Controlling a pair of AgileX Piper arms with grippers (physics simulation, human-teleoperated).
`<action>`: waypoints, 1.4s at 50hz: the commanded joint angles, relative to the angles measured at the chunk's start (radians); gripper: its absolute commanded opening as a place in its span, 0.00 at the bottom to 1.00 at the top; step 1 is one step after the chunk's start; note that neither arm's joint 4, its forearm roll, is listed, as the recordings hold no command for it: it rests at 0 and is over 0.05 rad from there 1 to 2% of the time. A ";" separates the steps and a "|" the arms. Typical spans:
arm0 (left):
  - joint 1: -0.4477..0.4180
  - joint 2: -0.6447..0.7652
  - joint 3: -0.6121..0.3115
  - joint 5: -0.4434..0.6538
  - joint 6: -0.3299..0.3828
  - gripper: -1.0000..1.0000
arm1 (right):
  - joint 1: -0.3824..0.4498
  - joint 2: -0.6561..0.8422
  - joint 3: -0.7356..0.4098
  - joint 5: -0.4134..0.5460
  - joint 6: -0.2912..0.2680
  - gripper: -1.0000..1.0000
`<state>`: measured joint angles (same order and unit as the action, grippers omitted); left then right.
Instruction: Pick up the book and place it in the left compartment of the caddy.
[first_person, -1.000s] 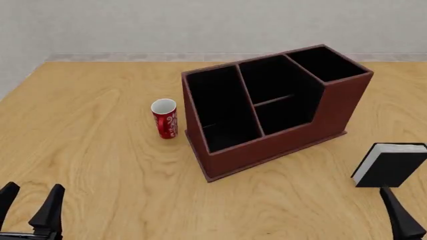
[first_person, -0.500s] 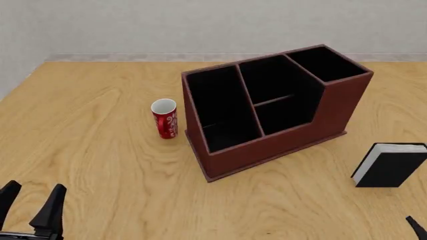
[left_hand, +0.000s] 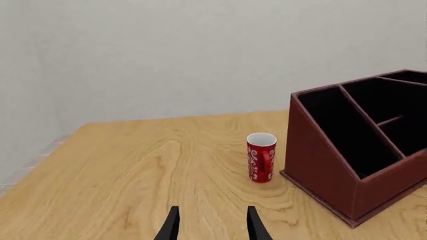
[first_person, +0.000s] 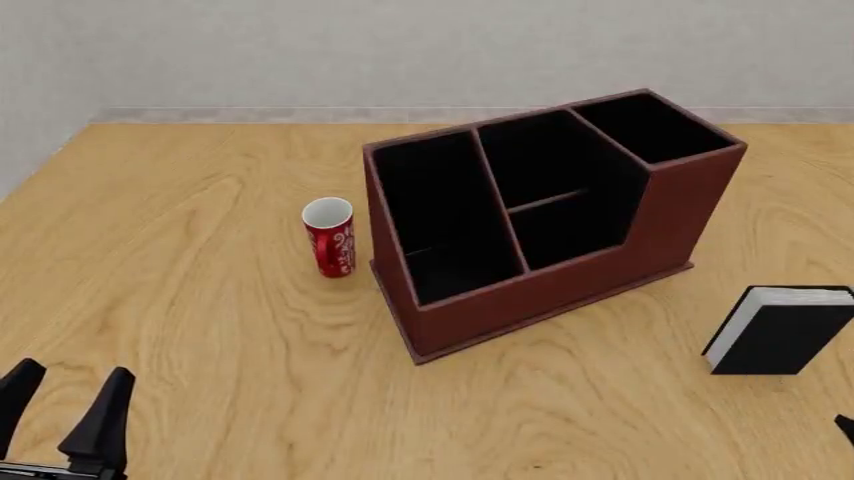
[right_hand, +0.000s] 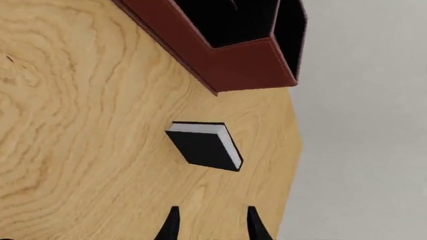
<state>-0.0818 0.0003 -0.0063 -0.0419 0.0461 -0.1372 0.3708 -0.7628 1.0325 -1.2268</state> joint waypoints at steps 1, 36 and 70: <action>0.001 0.000 -0.004 0.000 -0.005 1.00 | -0.046 0.112 0.016 -0.093 -0.114 1.00; 0.021 0.000 -0.007 0.002 0.007 1.00 | -0.154 0.419 0.159 -0.502 -0.373 1.00; 0.054 0.000 0.006 0.008 0.000 1.00 | -0.187 0.670 0.166 -0.728 -0.457 1.00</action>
<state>-0.0391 0.0003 -0.0024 -0.0397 0.0458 -0.3155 0.9549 -0.5949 0.3789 -1.6653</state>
